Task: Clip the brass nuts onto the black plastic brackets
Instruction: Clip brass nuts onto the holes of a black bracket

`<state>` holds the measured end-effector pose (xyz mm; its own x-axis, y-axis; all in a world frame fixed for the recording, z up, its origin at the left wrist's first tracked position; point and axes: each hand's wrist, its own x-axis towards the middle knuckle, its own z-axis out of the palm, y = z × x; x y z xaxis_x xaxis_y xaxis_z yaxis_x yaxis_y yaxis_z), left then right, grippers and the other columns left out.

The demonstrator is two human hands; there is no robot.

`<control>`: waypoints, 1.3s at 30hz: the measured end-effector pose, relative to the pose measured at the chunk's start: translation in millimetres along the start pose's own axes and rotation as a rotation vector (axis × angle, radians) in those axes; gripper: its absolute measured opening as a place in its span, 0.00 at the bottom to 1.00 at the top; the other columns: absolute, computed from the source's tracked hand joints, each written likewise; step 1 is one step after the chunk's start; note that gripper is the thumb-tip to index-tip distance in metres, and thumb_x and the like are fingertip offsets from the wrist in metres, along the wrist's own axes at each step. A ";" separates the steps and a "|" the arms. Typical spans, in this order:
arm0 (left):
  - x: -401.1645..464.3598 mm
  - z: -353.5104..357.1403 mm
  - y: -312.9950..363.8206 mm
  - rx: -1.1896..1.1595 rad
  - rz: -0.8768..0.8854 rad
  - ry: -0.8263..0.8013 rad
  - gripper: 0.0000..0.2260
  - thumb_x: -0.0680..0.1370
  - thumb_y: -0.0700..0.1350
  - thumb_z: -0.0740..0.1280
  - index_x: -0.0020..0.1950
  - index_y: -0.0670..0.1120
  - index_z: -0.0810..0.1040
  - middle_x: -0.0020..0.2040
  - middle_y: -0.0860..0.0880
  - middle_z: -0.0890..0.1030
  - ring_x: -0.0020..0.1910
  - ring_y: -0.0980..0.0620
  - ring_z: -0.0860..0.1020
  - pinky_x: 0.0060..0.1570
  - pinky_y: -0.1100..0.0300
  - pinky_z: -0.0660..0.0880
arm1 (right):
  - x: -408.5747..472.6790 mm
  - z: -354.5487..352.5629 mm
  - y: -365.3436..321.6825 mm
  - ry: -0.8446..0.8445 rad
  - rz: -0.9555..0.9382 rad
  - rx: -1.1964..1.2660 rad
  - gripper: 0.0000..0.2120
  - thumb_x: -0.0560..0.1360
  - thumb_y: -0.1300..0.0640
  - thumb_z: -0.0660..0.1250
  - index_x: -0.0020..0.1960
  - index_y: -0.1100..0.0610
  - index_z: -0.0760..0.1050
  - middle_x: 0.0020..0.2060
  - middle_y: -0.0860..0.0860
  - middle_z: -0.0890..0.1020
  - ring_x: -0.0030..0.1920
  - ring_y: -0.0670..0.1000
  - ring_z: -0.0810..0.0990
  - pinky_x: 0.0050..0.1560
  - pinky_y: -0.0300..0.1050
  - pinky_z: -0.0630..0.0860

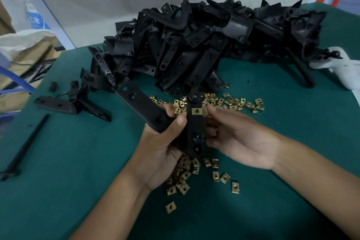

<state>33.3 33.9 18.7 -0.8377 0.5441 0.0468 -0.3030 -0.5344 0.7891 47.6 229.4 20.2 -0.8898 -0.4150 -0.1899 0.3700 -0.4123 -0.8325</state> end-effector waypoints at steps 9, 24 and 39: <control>2.4 -10.8 6.1 -0.105 -0.021 0.135 0.34 0.60 0.37 0.85 0.59 0.48 0.72 0.61 0.36 0.79 0.56 0.42 0.83 0.45 0.56 0.83 | -0.4 -11.9 -12.2 -0.082 0.028 0.268 0.25 0.75 0.71 0.62 0.72 0.67 0.68 0.65 0.66 0.78 0.57 0.54 0.85 0.47 0.40 0.83; 4.4 -9.1 7.5 -0.110 -0.011 0.125 0.39 0.59 0.39 0.86 0.65 0.46 0.73 0.52 0.48 0.83 0.52 0.49 0.85 0.44 0.58 0.82 | 3.5 -14.0 -10.7 -0.021 0.000 0.124 0.13 0.77 0.63 0.63 0.56 0.61 0.84 0.41 0.51 0.81 0.32 0.43 0.72 0.28 0.32 0.69; 5.9 -10.2 5.8 -0.114 -0.015 0.169 0.38 0.56 0.38 0.87 0.63 0.46 0.77 0.57 0.44 0.79 0.52 0.47 0.85 0.42 0.56 0.83 | 1.6 -10.5 -14.5 0.063 -0.097 0.044 0.17 0.71 0.70 0.66 0.58 0.58 0.78 0.52 0.54 0.86 0.47 0.48 0.86 0.37 0.34 0.77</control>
<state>22.0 27.3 17.3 -0.8942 0.4414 -0.0750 -0.3572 -0.6024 0.7138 38.1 243.2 26.5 -0.9365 -0.3202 -0.1432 0.2915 -0.4834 -0.8254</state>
